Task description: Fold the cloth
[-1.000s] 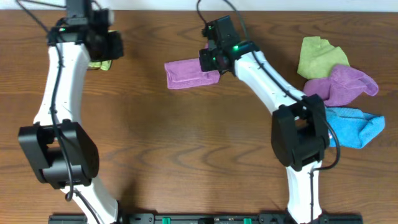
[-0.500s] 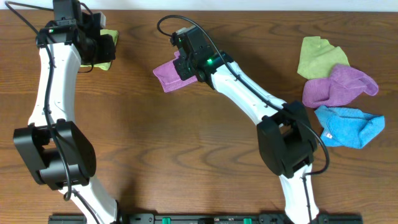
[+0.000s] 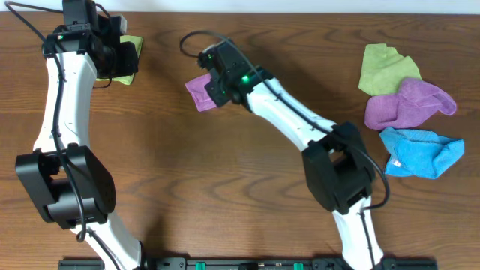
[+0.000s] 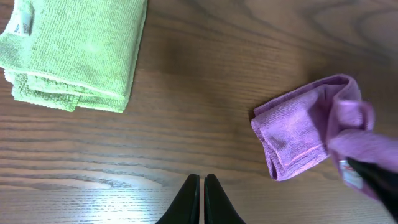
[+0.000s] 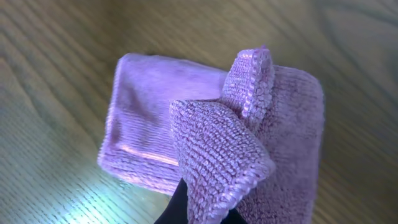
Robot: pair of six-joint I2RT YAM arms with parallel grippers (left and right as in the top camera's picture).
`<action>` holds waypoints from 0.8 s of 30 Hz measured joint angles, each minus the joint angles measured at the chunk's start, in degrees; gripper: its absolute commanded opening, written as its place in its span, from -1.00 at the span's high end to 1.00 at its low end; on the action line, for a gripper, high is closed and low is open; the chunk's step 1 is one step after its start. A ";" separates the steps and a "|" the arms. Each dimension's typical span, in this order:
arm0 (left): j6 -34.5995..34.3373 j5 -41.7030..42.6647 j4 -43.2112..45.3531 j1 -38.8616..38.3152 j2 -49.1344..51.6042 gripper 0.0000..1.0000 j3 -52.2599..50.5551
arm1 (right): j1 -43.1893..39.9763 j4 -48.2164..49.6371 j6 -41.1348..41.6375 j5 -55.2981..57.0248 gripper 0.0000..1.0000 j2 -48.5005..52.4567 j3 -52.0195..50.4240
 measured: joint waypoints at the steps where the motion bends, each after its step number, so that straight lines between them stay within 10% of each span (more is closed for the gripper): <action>1: 0.00 0.00 0.00 0.00 0.00 0.88 0.00 | 0.50 0.50 -0.28 0.44 0.97 0.42 0.00; 19: 0.42 1.33 0.00 0.00 0.00 0.89 0.00 | 2.47 7.08 -1.16 7.76 0.98 3.37 0.00; 24: 0.42 1.51 0.02 0.00 0.00 0.88 0.00 | 3.17 7.13 -1.01 6.10 0.31 3.50 0.00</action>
